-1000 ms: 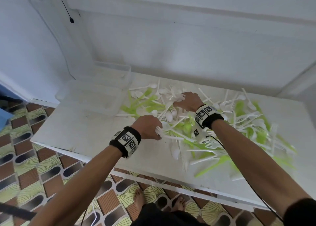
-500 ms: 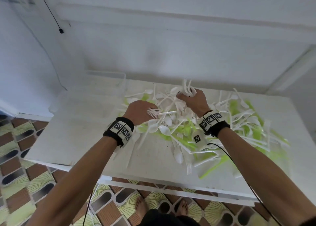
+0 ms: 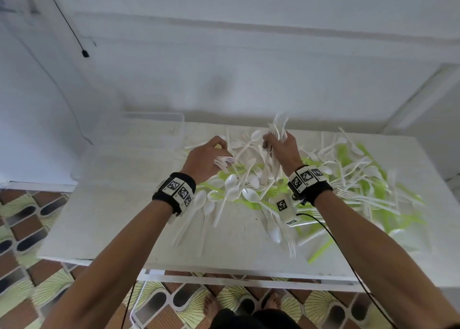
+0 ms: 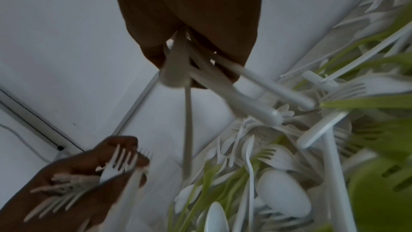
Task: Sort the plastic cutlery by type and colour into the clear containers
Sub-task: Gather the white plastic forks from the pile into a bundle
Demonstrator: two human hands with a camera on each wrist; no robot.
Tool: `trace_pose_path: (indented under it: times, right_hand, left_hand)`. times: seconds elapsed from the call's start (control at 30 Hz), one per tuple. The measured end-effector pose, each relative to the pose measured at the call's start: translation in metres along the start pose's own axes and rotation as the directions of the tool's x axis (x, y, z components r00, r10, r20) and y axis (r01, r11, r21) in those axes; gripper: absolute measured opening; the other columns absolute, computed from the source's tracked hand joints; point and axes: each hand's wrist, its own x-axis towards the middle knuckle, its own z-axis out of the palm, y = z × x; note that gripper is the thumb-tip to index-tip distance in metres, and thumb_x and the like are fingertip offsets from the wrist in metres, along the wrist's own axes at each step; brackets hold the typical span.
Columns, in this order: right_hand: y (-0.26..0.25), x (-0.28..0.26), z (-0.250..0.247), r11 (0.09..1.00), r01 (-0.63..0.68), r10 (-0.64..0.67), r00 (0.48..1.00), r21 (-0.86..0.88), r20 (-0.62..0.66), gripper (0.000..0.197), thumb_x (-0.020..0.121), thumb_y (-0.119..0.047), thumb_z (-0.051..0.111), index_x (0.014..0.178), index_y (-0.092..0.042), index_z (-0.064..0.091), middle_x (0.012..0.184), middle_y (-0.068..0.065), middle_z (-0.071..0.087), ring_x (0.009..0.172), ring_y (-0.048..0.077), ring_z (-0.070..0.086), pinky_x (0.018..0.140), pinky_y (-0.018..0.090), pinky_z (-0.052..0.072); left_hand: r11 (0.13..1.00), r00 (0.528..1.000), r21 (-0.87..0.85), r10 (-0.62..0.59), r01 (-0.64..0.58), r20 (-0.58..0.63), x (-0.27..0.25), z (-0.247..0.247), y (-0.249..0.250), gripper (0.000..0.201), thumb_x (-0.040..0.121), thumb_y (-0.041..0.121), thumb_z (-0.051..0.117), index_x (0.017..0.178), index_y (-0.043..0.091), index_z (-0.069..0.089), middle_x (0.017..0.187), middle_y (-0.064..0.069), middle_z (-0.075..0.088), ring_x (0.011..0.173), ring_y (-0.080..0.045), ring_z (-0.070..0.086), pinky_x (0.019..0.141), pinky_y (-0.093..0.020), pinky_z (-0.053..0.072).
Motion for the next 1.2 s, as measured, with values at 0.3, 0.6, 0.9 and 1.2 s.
trace_pose_path:
  times: [0.3,0.6,0.9,1.2]
  right_hand:
    - [0.005,-0.005,0.043,0.936,-0.351,0.325,0.846,-0.019,0.423,0.022,0.093,-0.025,0.069,0.079,-0.016,0.054,0.057,-0.004,0.04,0.043,0.009,0.028,0.041,0.022,0.023]
    - [0.009,0.034,0.052,0.886,-0.421,0.311,0.851,0.194,0.424,0.011,0.094,-0.02,0.067,0.089,-0.016,0.058,0.072,-0.001,0.054,0.041,0.008,0.028,0.04,0.02,0.027]
    - [0.0,0.043,0.076,0.98,-0.173,0.11,0.889,0.103,0.444,0.019,0.09,-0.025,0.074,0.082,-0.008,0.069,0.052,0.009,0.042,0.038,0.014,0.034,0.042,0.023,0.03]
    - [-0.009,0.053,0.113,0.985,-0.152,0.115,0.933,0.085,0.342,0.016,0.091,-0.021,0.073,0.085,-0.008,0.066,0.047,-0.004,0.05,0.039,0.014,0.039,0.04,0.024,0.034]
  left_hand:
    - [0.978,0.985,-0.135,0.15,-0.161,-0.088,0.006,-0.001,-0.005,0.016,0.088,0.031,0.075,0.103,0.035,0.077,0.104,0.015,0.054,0.068,-0.009,0.054,0.062,-0.027,0.047]
    - [0.808,0.969,-0.55,-0.248,0.21,0.006,0.017,-0.005,-0.018,0.024,0.083,-0.006,0.065,0.099,0.012,0.063,0.073,0.002,0.06,0.05,-0.016,0.05,0.051,-0.028,0.042]
    - [0.432,0.833,-0.805,-0.537,0.407,0.133,0.046,0.002,-0.023,0.025,0.103,0.018,0.057,0.089,-0.002,0.061,0.063,-0.006,0.054,0.05,-0.014,0.045,0.048,-0.025,0.036]
    - [-0.065,0.802,-0.945,-0.512,0.32,0.307,0.064,-0.005,-0.044,0.031,0.102,0.012,0.052,0.117,-0.014,0.06,0.088,-0.017,0.057,0.049,-0.012,0.048,0.042,-0.019,0.037]
